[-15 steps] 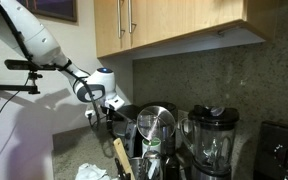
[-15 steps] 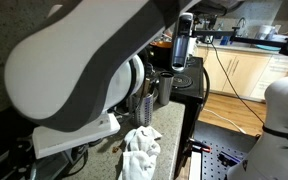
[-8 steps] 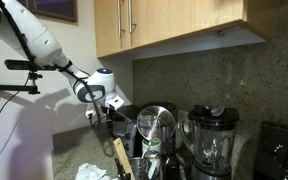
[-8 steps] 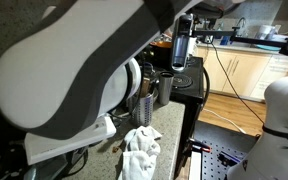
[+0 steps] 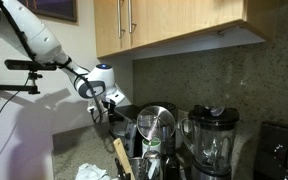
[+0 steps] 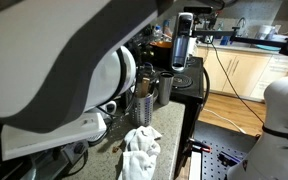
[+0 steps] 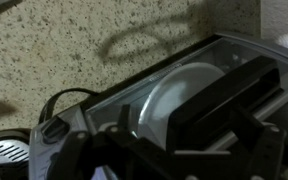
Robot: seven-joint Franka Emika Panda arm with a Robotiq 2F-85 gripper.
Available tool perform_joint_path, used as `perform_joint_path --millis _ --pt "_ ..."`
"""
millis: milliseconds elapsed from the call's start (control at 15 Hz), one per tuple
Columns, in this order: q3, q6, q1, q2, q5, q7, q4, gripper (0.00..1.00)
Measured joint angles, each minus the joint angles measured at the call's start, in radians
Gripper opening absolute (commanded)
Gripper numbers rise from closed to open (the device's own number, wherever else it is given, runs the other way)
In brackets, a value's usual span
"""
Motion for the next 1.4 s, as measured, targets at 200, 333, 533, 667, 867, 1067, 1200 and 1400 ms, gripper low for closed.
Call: perform_joint_path --millis 200,333,533,667,867,1067,1200,1400 --pt "0.000 0.018 0.001 0.004 -0.003 0.019 0.019 1.00" --pt "0.000 0.027 0.003 0.012 -0.005 0.021 0.023 1.00" --pt "0.000 0.032 0.004 0.032 -0.012 0.021 0.023 1.00" --pt "0.000 0.034 0.004 0.050 -0.020 0.024 0.023 1.00" --pt "-0.002 0.042 0.004 0.078 -0.048 0.054 0.023 1.00" --pt "-0.005 0.046 0.004 0.100 -0.085 0.093 0.023 1.00" --pt "-0.011 0.045 0.009 0.113 -0.125 0.127 0.023 1.00" --pt "-0.015 0.043 0.019 0.119 -0.170 0.165 0.021 1.00"
